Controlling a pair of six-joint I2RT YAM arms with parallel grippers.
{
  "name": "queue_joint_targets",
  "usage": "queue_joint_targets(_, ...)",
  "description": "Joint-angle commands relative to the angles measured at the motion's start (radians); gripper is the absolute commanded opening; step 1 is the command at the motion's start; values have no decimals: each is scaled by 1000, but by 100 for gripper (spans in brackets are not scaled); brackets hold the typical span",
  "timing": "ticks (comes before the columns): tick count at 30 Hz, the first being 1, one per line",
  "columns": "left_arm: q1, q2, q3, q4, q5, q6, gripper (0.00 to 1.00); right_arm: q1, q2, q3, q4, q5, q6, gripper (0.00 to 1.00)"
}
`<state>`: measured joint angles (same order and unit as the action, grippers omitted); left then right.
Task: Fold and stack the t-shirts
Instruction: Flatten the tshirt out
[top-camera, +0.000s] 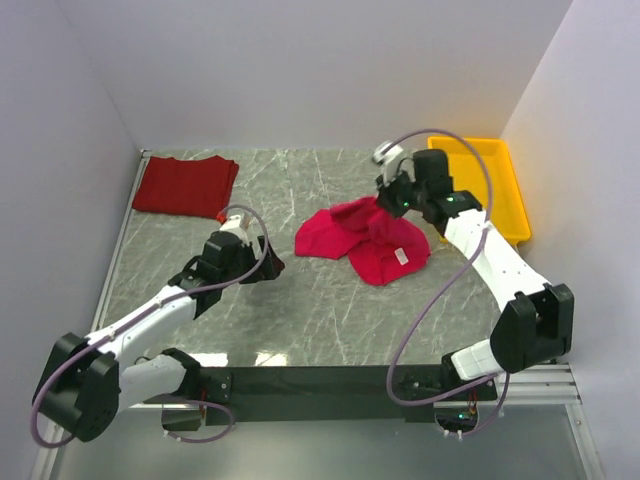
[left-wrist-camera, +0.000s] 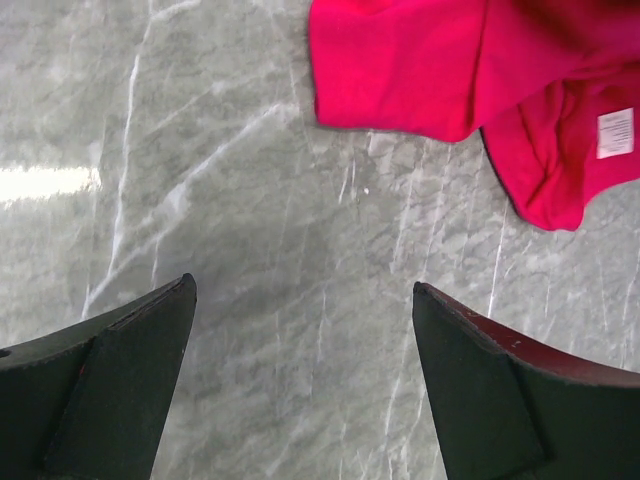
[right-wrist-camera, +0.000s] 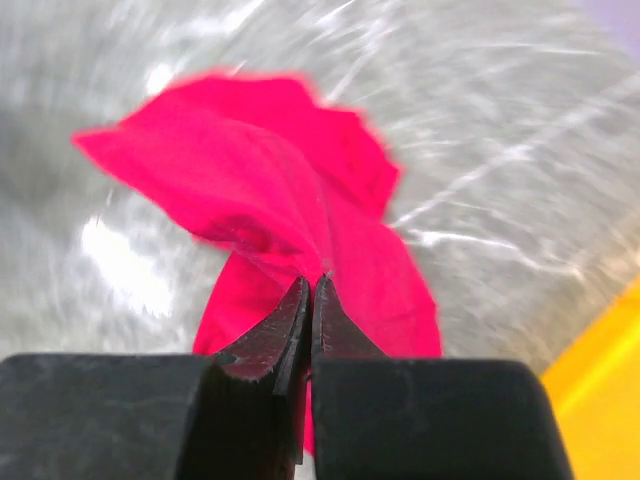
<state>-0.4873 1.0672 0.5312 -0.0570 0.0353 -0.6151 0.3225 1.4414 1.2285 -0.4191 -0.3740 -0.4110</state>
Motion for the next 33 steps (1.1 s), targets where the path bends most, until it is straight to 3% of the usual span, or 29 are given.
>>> queue_joint_targets(1, 4, 58, 81, 100, 37, 63, 94, -46, -30, 25, 60, 3, 246, 0)
queue_joint_targets(8, 4, 212, 168, 178, 103, 190, 94, -141, -12, -1, 138, 181, 409, 0)
queue_joint_targets(16, 4, 523, 372, 217, 211, 226, 93, -194, 25, 12, 115, 71, 394, 0)
queue_joint_targets(20, 1, 694, 539, 151, 255, 196, 88, -198, 14, 11, 123, 49, 386, 0)
queue_joint_targets(26, -40, 865, 696, -23, 108, 186, 84, -214, 8, 31, 117, 8, 406, 0)
queue_joint_targets(27, -49, 890, 707, -61, 91, 189, 82, -215, 7, 34, 115, 3, 409, 0)
queue_joint_targets(30, -59, 921, 734, -105, 90, 199, 61, -226, 2, 43, 120, -22, 410, 0)
queue_joint_targets(31, -59, 931, 734, -110, 98, 202, 44, -227, -1, 46, 123, -29, 434, 0)
queue_joint_targets(33, -59, 933, 721, -112, 127, 209, 22, -237, -3, 60, 123, -52, 442, 0)
